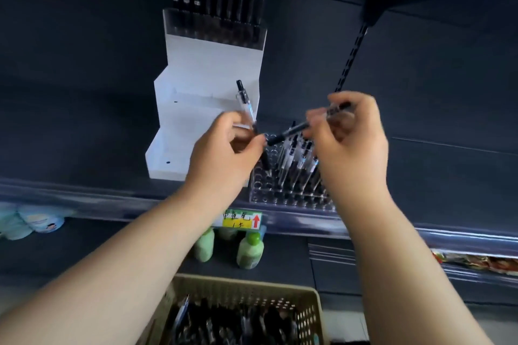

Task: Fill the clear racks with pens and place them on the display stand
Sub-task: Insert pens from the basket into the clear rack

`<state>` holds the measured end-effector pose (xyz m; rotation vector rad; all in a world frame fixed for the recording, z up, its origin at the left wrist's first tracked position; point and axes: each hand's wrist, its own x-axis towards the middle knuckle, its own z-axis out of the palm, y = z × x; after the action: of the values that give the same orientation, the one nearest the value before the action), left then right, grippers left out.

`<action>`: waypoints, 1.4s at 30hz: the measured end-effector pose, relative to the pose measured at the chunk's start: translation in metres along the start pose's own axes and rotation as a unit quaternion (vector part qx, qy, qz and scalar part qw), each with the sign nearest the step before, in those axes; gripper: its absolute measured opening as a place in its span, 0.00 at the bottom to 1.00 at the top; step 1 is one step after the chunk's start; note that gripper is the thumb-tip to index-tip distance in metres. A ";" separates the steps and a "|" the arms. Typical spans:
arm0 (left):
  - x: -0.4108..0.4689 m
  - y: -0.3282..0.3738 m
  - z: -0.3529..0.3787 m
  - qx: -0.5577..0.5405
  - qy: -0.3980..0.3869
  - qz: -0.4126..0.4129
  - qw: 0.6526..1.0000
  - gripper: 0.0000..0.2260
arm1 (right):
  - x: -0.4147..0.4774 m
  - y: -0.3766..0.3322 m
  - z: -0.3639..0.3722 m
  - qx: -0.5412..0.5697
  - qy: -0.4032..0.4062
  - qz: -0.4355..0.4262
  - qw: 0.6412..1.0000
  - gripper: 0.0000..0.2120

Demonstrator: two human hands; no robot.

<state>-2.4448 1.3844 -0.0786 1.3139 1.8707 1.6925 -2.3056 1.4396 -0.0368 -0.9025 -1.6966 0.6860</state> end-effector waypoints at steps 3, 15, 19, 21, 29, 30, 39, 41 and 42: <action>0.019 -0.009 0.006 -0.001 0.010 0.000 1.000 0.09 | 0.026 0.008 0.012 -0.057 -0.023 -0.029 0.998 0.09; 0.036 -0.022 -0.007 -0.091 0.035 -0.053 0.994 0.08 | 0.055 0.036 0.038 -0.184 -0.103 -0.027 0.977 0.09; 0.029 -0.023 -0.009 -0.074 0.021 -0.049 0.996 0.07 | 0.056 0.040 0.044 -0.216 -0.123 -0.023 0.968 0.10; 0.027 -0.023 -0.008 -0.073 0.018 -0.053 0.996 0.07 | 0.055 0.041 0.047 -0.222 -0.128 -0.015 0.967 0.11; 0.029 -0.026 -0.008 -0.082 0.028 -0.074 0.993 0.08 | 0.053 0.045 0.049 -0.251 -0.114 -0.054 0.960 0.05; 0.030 -0.027 -0.007 -0.081 0.029 -0.073 0.994 0.07 | 0.052 0.046 0.049 -0.261 -0.108 -0.070 0.957 0.06; 0.036 -0.035 0.021 -0.011 -0.024 -0.013 1.000 0.11 | 0.048 0.036 0.042 -0.306 -0.080 -0.109 0.942 0.24; 0.038 -0.040 0.030 0.004 -0.037 0.004 0.999 0.10 | 0.047 0.034 0.040 -0.296 -0.076 -0.117 0.945 0.25; 0.038 -0.042 0.033 0.021 -0.040 0.016 0.999 0.10 | 0.047 0.034 0.039 -0.292 -0.074 -0.117 0.946 0.25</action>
<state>-2.4587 1.4390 -0.1120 1.4136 1.8591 1.5981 -2.3427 1.4974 -0.0506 -1.0415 -2.1526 0.0780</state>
